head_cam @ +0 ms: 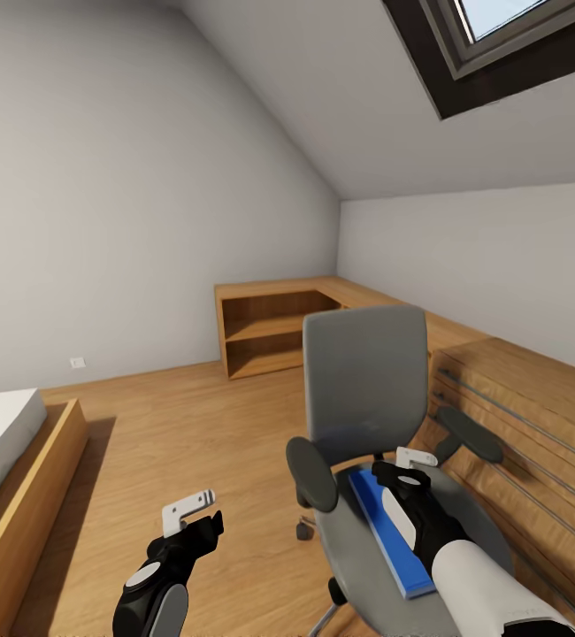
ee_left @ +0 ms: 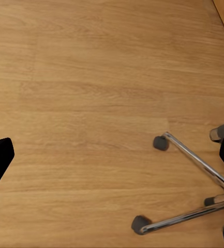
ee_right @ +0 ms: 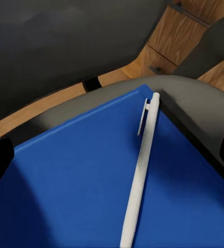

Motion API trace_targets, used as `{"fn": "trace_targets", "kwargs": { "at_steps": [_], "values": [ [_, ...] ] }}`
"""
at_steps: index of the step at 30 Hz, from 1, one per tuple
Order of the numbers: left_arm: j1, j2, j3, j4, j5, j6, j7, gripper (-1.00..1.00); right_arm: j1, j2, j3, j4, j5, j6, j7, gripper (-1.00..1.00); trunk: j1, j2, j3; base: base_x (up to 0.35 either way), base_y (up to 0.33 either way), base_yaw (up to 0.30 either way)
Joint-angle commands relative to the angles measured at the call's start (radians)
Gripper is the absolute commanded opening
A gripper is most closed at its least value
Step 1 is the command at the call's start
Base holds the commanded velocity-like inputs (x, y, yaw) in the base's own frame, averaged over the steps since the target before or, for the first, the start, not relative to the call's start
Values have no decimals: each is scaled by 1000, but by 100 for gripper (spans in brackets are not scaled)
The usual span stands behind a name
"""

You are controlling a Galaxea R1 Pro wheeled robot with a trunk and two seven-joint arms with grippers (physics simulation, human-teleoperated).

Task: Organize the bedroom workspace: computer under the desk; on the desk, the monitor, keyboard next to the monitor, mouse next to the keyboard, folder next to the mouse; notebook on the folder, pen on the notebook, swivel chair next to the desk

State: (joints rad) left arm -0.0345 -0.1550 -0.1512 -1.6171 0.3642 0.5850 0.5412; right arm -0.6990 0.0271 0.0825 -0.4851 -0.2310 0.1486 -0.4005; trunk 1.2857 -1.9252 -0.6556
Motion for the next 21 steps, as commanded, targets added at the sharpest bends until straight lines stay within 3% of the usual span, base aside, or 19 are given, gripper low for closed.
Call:
{"fn": "trace_targets", "kwargs": {
  "at_steps": [1,6,16,21],
  "values": [
    [-1,0,-1,-1,10,1,11,100,-1,-1,8,-1,-7,6,-9,100,4,-8,-4,0,0,0],
    [-1,0,-2,-1,10,2,11,100,-1,-1,8,4,-7,6,-9,100,12,-22,-11,0,0,0],
    [-1,0,-2,-1,10,1,13,100,-1,-1,8,6,-7,7,-9,100,50,-92,-42,0,0,0],
    [-1,0,-2,-1,10,2,13,100,-1,-1,8,5,-7,8,-9,100,50,-92,-42,0,0,0]
  ]
}}
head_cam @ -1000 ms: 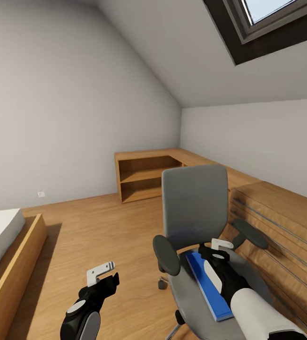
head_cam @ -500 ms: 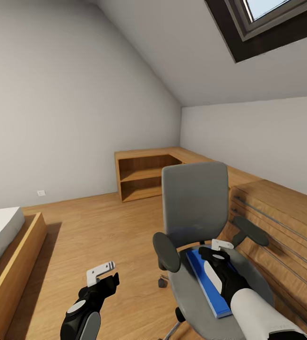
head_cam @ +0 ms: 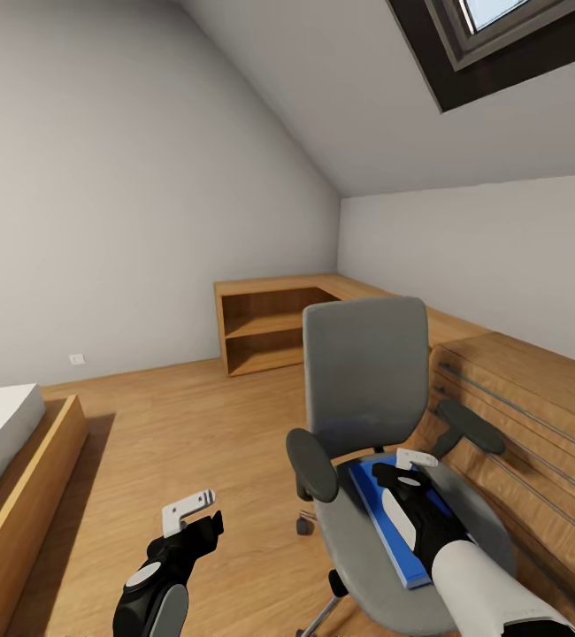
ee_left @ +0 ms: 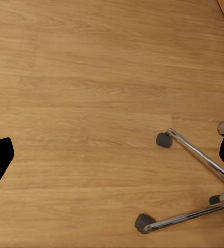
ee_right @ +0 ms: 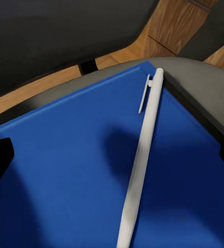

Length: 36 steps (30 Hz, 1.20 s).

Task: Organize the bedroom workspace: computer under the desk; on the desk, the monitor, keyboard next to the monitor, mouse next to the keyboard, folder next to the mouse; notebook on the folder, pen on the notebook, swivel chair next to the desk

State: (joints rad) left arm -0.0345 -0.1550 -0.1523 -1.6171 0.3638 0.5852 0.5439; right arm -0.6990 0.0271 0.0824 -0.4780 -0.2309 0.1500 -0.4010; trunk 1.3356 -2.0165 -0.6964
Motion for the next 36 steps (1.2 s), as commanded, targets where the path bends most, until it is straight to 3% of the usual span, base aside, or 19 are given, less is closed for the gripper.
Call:
{"fn": "trace_targets", "kwargs": {
  "at_steps": [1,11,15,36],
  "values": [
    [-1,0,-1,-1,10,2,10,100,0,-1,8,-2,-7,6,-9,100,0,-1,-1,0,0,0],
    [-1,0,-1,-1,11,2,10,100,0,-1,8,-2,-7,6,-9,100,0,-1,-1,0,0,0],
    [-1,0,-1,-1,11,2,10,100,0,-1,8,-2,-9,6,-10,100,15,-29,-14,0,0,0],
    [-1,-1,-1,-1,12,2,8,100,0,-1,8,-2,-10,7,-10,100,15,-29,-14,0,0,0]
  ]
}}
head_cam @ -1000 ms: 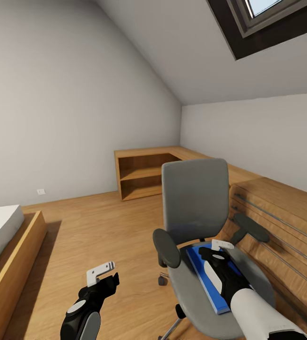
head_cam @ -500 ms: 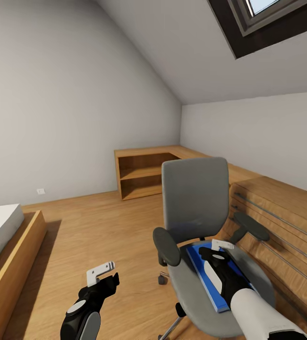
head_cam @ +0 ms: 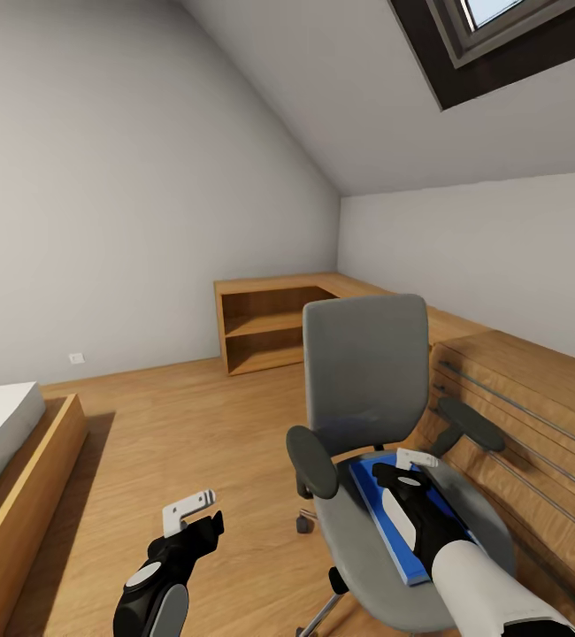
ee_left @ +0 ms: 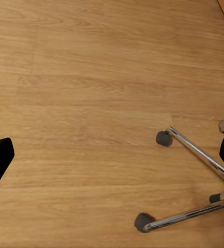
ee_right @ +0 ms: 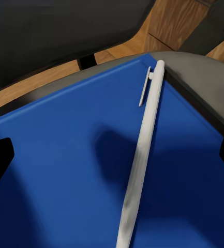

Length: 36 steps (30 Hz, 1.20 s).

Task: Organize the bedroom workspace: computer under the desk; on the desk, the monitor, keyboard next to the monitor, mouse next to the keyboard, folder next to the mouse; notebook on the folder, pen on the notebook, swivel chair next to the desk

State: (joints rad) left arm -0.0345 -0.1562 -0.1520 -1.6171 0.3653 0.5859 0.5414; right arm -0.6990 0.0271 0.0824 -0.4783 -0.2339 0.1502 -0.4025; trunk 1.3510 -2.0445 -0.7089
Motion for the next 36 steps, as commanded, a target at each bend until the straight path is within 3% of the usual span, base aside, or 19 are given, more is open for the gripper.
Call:
{"fn": "trace_targets", "kwargs": {
  "at_steps": [1,17,22,36],
  "values": [
    [-1,0,-1,-1,10,2,10,100,0,-1,8,-2,-7,6,-9,100,0,-1,-1,0,0,0],
    [-1,0,-4,-1,11,2,9,100,0,0,8,-2,-7,6,-9,100,0,-1,-1,0,0,0],
    [-1,-1,-4,-1,11,2,9,100,0,0,8,-2,-7,6,-9,100,19,-36,-17,0,0,0],
    [-1,-1,-4,-1,11,2,9,100,0,0,8,-2,-7,6,-9,100,19,-36,-17,0,0,0]
  ]
}}
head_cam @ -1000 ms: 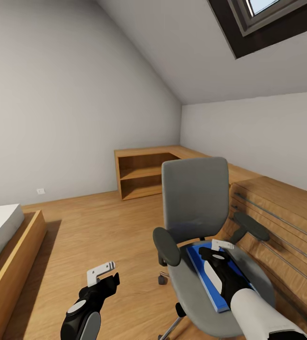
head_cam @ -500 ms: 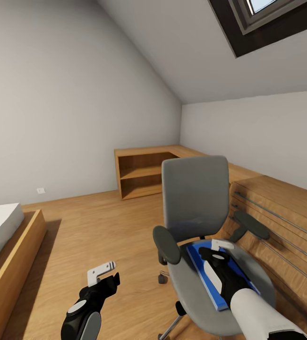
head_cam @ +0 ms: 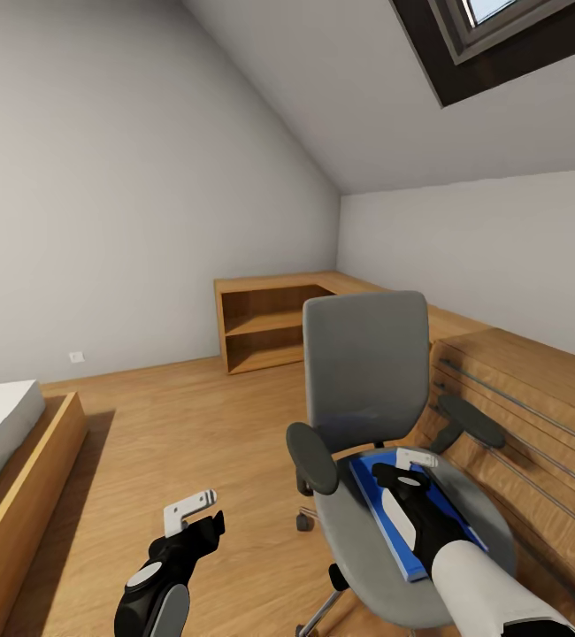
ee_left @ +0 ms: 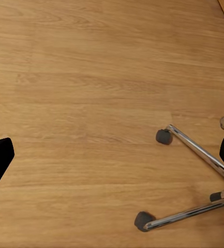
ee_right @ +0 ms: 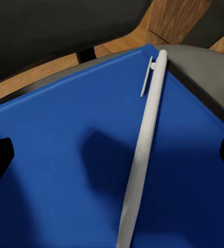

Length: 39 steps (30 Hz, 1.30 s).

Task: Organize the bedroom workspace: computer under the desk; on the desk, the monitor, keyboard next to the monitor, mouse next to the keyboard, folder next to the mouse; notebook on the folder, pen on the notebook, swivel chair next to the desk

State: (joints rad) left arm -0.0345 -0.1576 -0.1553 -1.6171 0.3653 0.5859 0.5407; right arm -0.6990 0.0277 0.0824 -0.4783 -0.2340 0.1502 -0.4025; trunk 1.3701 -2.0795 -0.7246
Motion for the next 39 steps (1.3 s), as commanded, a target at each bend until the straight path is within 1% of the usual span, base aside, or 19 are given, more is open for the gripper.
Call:
{"fn": "trace_targets", "kwargs": {
  "at_steps": [1,4,10,27,33,39],
  "values": [
    [-1,0,-1,-1,10,2,10,100,0,-1,8,-2,-7,6,-9,100,0,-1,-1,0,0,0],
    [-1,0,-1,-1,10,2,10,100,0,-1,8,-2,-7,6,-8,100,0,-1,-1,0,0,0],
    [-1,0,-1,-1,10,2,10,100,0,-1,8,-2,-7,6,-9,100,23,-43,-20,0,0,0],
    [-1,0,-1,-1,10,2,10,100,0,0,8,-2,-7,6,-9,100,23,-43,-20,0,0,0],
    [-1,0,-1,-1,10,2,10,100,0,-1,8,-2,-7,6,-9,100,46,-85,-39,0,0,0],
    [-1,0,-1,-1,10,2,10,100,0,-1,8,-2,-7,7,-9,100,46,-85,-39,0,0,0]
  ]
}}
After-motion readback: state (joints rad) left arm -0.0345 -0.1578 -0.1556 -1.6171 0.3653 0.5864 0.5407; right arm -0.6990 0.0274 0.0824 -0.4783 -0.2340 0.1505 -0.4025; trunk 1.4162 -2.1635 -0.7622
